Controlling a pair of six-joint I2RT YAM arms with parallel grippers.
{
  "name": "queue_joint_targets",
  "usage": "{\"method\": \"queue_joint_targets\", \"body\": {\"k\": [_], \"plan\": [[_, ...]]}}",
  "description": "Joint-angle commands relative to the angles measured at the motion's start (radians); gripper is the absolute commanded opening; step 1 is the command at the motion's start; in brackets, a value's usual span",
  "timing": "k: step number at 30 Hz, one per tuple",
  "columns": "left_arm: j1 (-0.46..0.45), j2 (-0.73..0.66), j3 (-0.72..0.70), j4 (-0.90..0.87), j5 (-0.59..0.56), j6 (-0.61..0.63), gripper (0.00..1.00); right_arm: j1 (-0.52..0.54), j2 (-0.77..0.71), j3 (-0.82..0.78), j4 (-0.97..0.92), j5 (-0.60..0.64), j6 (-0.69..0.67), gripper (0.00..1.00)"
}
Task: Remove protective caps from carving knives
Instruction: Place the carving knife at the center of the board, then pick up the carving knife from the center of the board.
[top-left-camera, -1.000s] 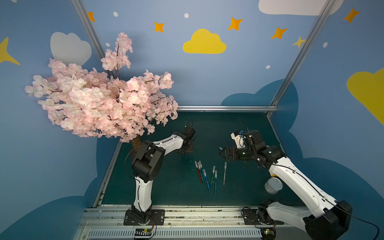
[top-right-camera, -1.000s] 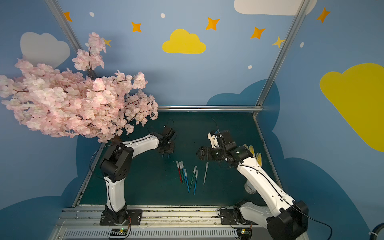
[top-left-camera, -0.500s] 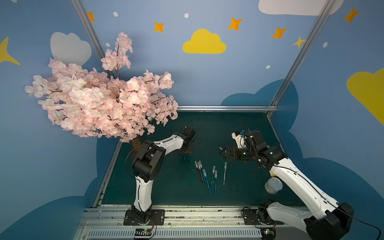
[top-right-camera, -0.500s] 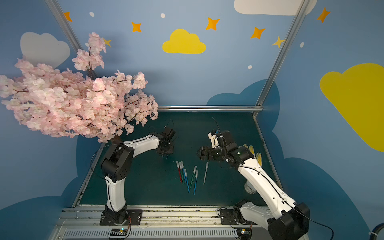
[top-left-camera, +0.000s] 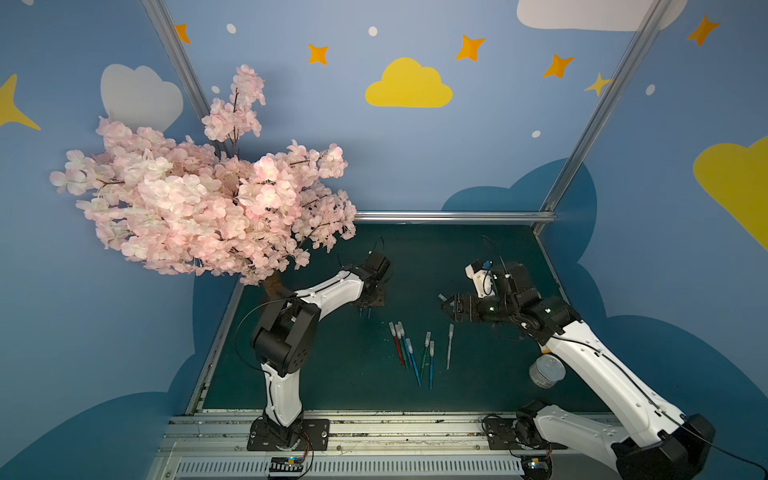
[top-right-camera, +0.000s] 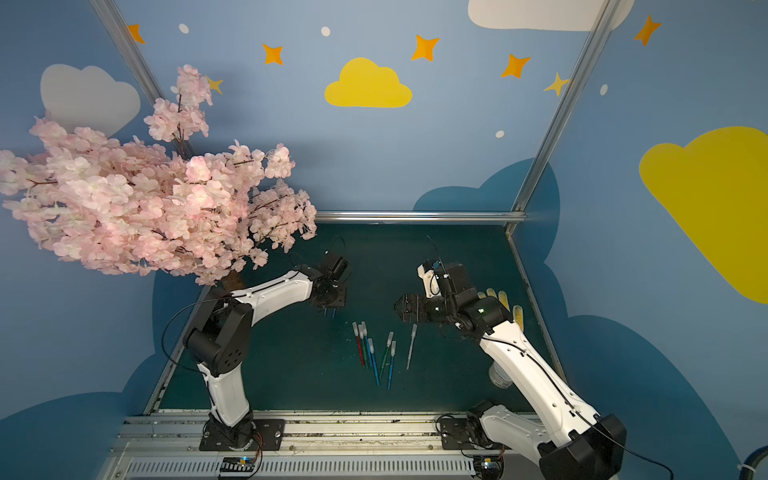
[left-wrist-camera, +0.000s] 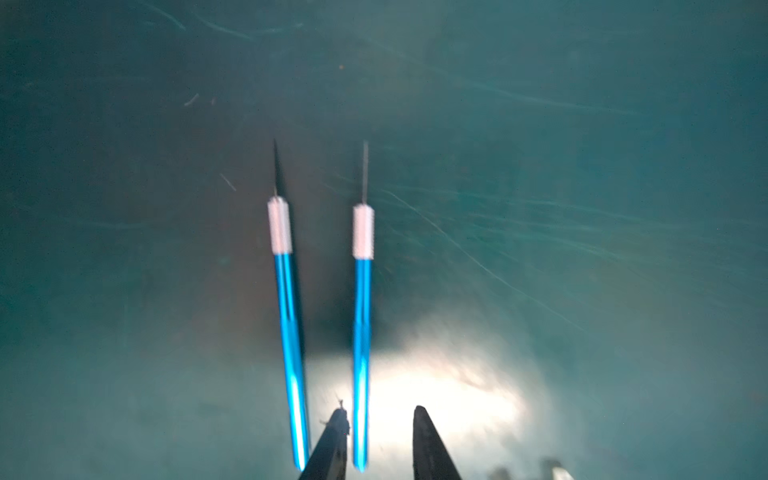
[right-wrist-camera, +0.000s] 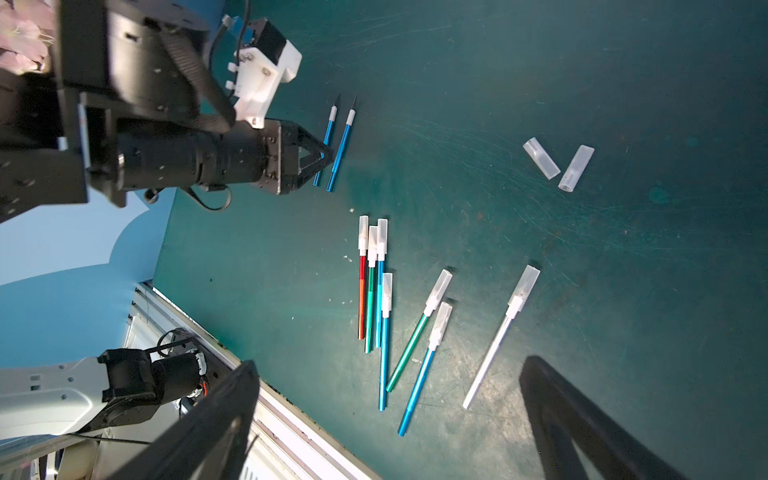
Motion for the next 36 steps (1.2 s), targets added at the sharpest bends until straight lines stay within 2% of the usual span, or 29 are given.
{"method": "queue_joint_targets", "body": {"k": [1, 12, 18, 24, 36], "plan": [[-0.047, -0.061, -0.048, -0.044, 0.025, -0.065, 0.29, 0.008, -0.031, -0.013, -0.04, 0.021, -0.02, 0.98], [-0.218, -0.265, -0.227, -0.077, 0.065, -0.321, 0.33, 0.011, -0.115, -0.08, -0.066, 0.037, -0.035, 0.98], [-0.293, -0.302, -0.284, -0.069, 0.08, -0.421, 0.33, 0.012, -0.148, -0.109, -0.062, 0.014, -0.034, 0.98], [-0.332, -0.28, -0.306, -0.015, 0.107, -0.463, 0.34, 0.017, -0.151, -0.117, -0.051, -0.091, -0.051, 0.98], [-0.358, -0.209, -0.294, 0.042, 0.139, -0.472, 0.34, 0.033, -0.161, -0.145, -0.054, -0.087, -0.04, 0.98]]}}
